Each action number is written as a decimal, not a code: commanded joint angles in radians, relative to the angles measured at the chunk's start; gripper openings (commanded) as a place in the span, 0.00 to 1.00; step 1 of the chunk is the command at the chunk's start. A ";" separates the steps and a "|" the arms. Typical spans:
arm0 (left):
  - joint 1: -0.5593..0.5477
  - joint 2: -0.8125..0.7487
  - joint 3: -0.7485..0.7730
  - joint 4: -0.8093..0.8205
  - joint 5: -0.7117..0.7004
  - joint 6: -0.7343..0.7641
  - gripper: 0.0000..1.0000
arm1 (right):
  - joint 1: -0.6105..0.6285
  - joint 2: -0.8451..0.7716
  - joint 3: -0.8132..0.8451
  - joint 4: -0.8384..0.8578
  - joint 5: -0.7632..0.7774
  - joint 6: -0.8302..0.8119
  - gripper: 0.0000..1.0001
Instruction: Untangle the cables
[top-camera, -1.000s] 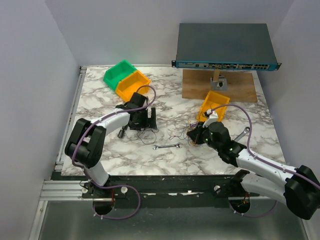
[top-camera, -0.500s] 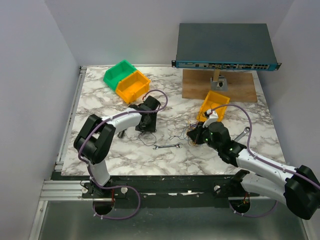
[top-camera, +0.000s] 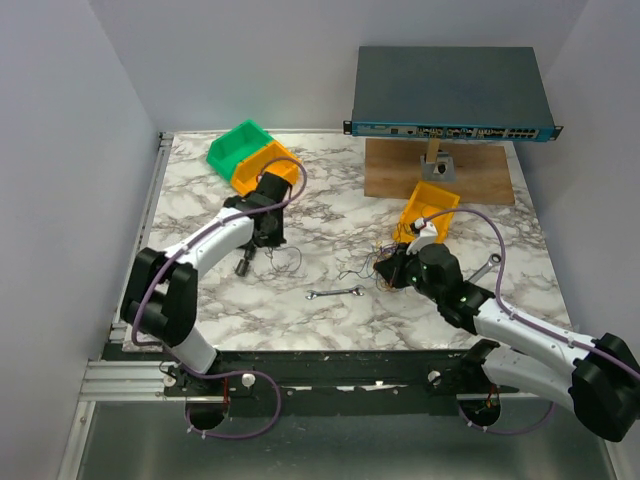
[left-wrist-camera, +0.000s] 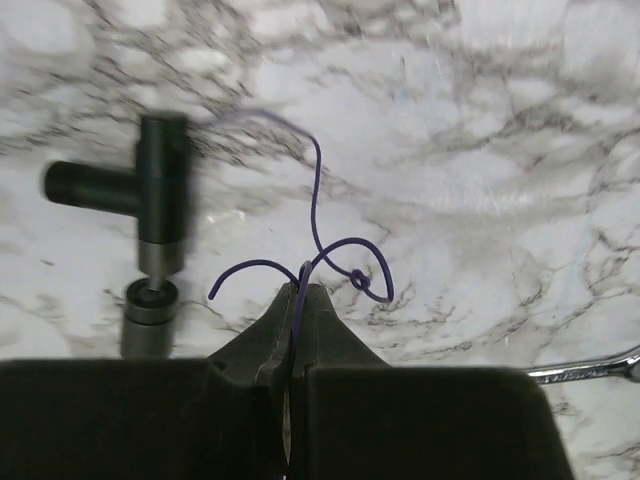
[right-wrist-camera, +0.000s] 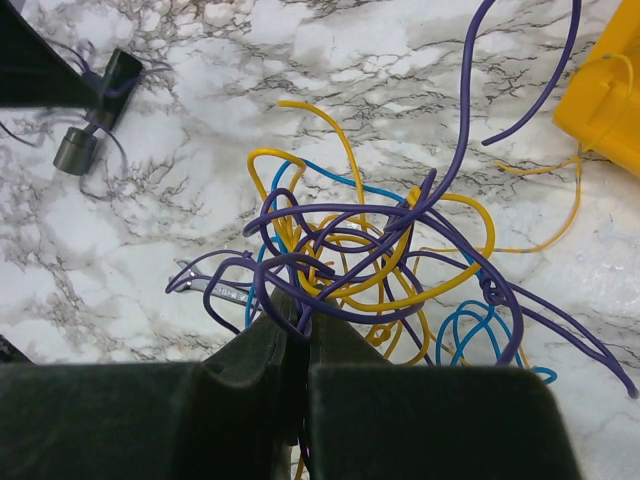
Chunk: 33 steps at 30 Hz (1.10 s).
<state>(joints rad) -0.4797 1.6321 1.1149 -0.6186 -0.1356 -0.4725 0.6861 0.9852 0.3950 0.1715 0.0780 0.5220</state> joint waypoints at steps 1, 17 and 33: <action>0.111 -0.089 0.102 -0.061 0.031 0.066 0.00 | 0.000 0.005 0.005 0.026 -0.031 -0.009 0.01; 0.347 0.341 0.794 -0.175 0.212 0.140 0.00 | -0.001 0.056 0.015 0.046 -0.056 -0.011 0.01; 0.339 0.742 1.150 -0.245 0.212 0.122 0.00 | -0.001 0.122 0.034 0.055 -0.070 -0.007 0.01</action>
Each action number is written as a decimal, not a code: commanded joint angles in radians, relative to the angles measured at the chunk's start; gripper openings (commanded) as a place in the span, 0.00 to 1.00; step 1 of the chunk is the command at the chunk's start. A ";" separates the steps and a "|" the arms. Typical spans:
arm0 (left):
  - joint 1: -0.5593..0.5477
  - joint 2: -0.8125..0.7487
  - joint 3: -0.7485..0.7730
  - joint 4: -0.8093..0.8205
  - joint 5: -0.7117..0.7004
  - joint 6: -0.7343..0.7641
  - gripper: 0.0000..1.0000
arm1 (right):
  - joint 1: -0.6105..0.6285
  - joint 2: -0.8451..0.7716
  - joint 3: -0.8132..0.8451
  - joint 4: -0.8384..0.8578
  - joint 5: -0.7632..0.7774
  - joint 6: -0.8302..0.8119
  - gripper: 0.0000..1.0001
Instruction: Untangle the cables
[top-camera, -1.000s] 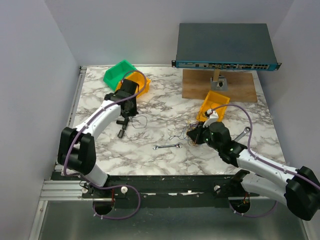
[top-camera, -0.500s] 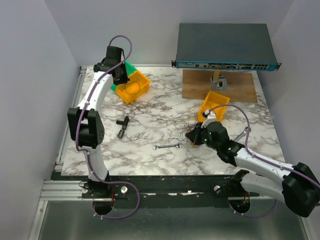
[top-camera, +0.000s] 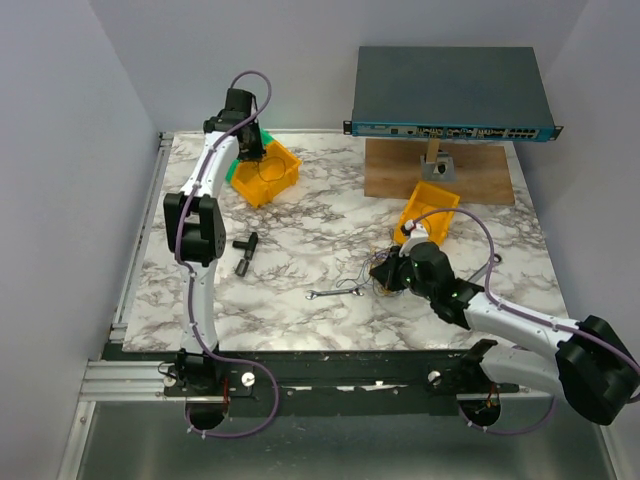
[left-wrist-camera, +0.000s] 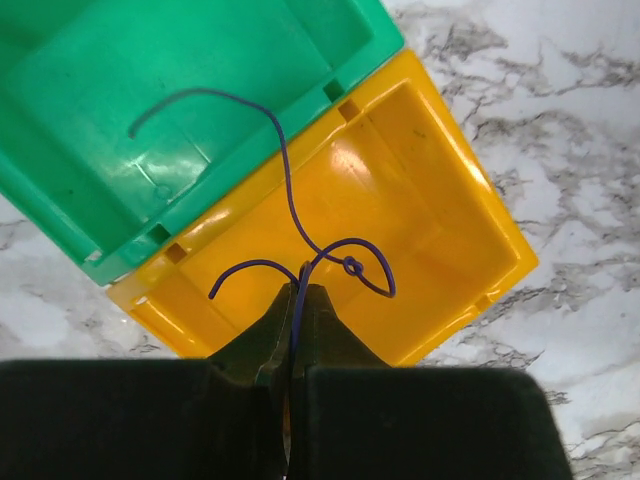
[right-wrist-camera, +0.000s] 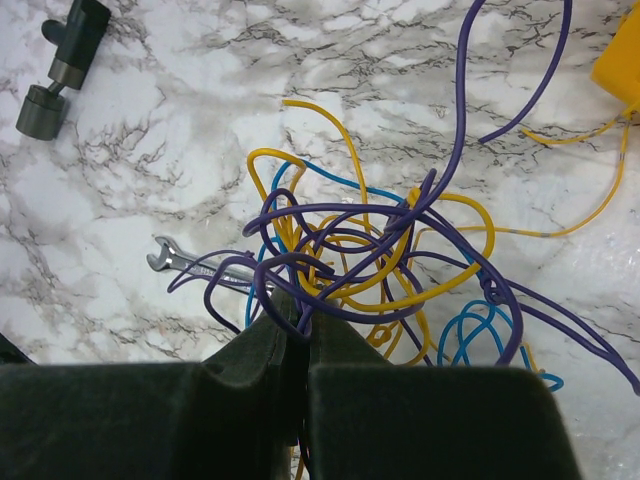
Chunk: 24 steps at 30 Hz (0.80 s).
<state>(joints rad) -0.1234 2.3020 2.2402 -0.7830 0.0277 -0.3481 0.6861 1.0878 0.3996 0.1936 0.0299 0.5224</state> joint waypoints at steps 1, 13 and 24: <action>-0.022 0.088 0.029 -0.093 0.049 0.002 0.00 | 0.000 0.022 0.030 0.034 -0.022 -0.008 0.01; -0.129 -0.046 -0.148 -0.162 0.088 0.020 0.00 | -0.002 0.005 0.024 0.026 -0.020 -0.007 0.01; -0.182 -0.151 -0.293 -0.075 0.054 -0.020 0.14 | 0.000 -0.029 0.021 0.008 -0.021 -0.006 0.01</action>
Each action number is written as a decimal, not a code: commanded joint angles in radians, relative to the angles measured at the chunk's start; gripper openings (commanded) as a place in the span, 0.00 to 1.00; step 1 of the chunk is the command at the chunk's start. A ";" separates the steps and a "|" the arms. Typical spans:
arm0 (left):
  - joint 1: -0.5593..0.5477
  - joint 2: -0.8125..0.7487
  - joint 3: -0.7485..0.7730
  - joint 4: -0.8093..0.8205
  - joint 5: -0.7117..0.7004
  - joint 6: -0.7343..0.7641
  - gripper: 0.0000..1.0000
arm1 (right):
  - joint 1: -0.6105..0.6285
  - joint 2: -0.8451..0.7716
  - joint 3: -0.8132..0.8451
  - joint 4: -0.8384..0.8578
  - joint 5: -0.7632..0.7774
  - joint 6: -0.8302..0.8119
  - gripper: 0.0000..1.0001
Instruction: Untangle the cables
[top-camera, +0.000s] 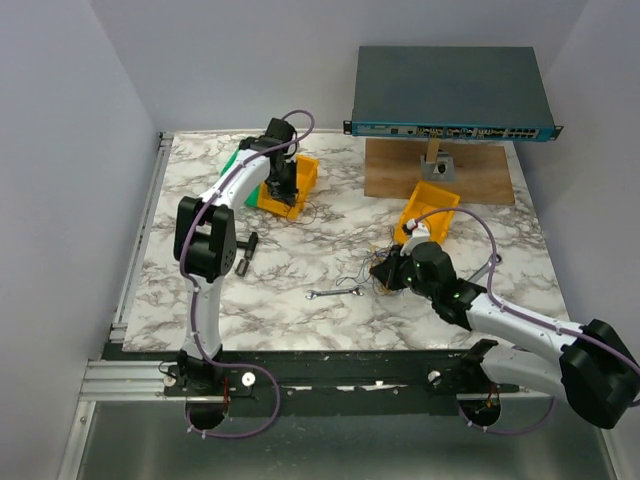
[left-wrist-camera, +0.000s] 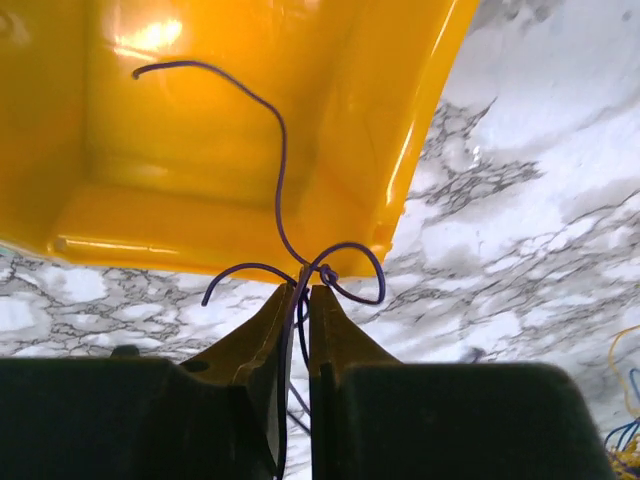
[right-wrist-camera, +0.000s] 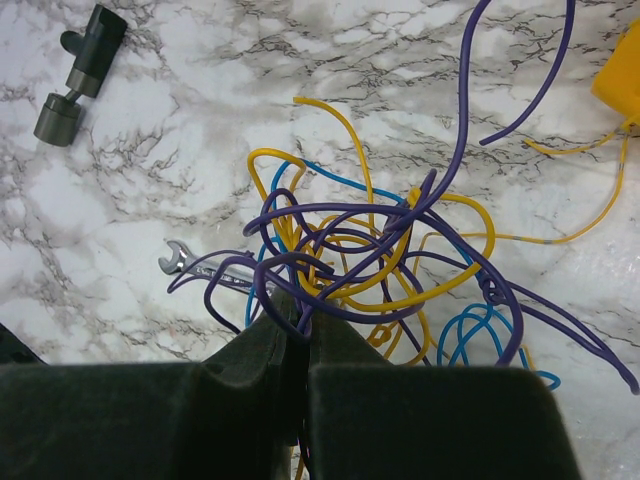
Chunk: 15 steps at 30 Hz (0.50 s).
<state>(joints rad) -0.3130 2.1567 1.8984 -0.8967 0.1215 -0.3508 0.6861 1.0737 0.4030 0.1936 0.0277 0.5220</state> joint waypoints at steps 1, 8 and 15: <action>0.009 0.021 0.107 0.009 -0.064 -0.008 0.15 | 0.000 -0.018 0.019 0.003 -0.018 -0.006 0.01; 0.044 0.204 0.392 -0.066 -0.101 0.018 0.16 | -0.001 -0.060 0.011 -0.019 -0.014 -0.003 0.01; 0.080 0.170 0.379 -0.043 -0.022 0.002 0.31 | -0.001 -0.066 0.007 -0.028 -0.008 -0.002 0.01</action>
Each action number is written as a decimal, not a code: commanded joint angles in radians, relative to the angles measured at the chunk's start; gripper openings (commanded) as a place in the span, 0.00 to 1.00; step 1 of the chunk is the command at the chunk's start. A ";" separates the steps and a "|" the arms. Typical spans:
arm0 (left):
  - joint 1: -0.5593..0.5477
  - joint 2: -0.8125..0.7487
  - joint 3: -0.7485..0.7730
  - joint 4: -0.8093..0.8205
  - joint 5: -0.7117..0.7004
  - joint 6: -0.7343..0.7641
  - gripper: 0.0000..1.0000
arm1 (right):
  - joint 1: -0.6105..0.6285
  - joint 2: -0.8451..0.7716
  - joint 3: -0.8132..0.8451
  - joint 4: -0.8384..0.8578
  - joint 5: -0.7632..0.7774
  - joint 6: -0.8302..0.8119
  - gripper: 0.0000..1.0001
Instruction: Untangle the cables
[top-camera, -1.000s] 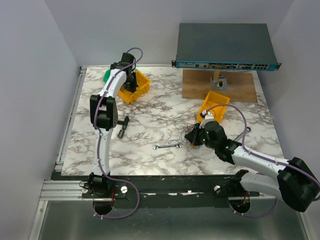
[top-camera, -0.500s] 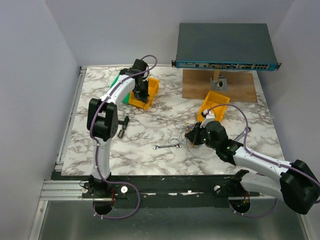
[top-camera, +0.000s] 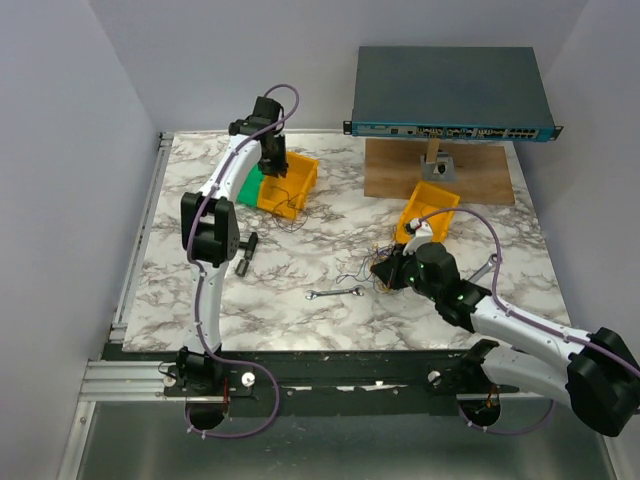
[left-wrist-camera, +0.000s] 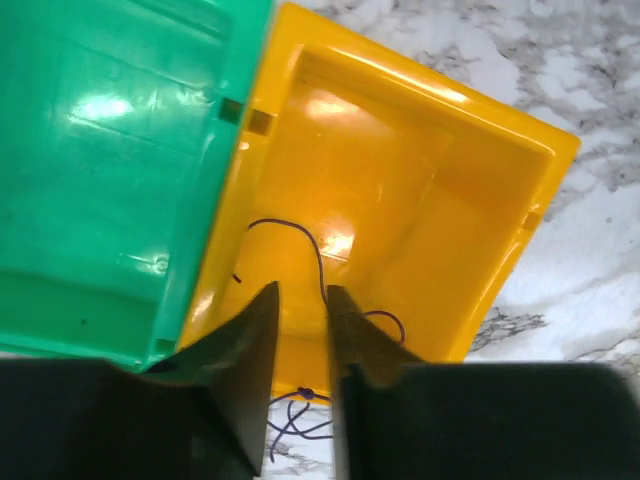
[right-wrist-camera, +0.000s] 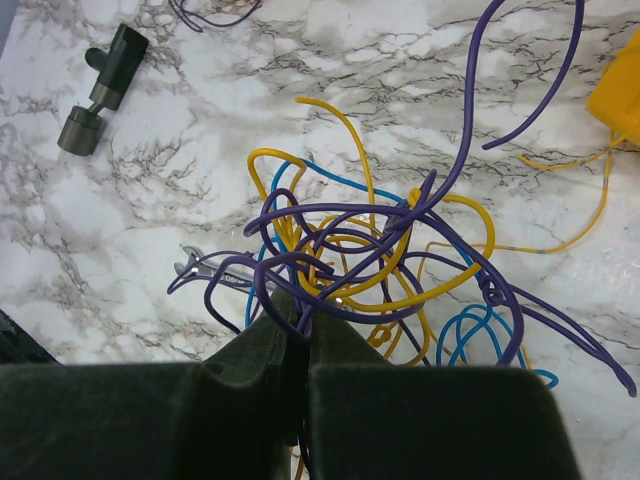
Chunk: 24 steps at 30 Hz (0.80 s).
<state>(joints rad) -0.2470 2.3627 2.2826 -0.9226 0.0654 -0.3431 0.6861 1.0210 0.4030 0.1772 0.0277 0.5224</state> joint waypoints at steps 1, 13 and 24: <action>0.010 -0.086 -0.086 0.018 0.051 0.005 0.42 | 0.000 -0.010 0.007 -0.009 -0.007 -0.003 0.01; -0.037 -0.590 -0.767 0.366 0.045 -0.025 0.79 | 0.000 0.026 0.017 0.006 -0.016 -0.004 0.01; -0.081 -0.732 -1.190 0.649 -0.171 -0.209 0.99 | 0.000 0.015 0.013 0.004 -0.020 -0.006 0.01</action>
<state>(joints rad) -0.3267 1.6051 1.1275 -0.3759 0.0177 -0.4603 0.6861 1.0428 0.4030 0.1772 0.0273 0.5224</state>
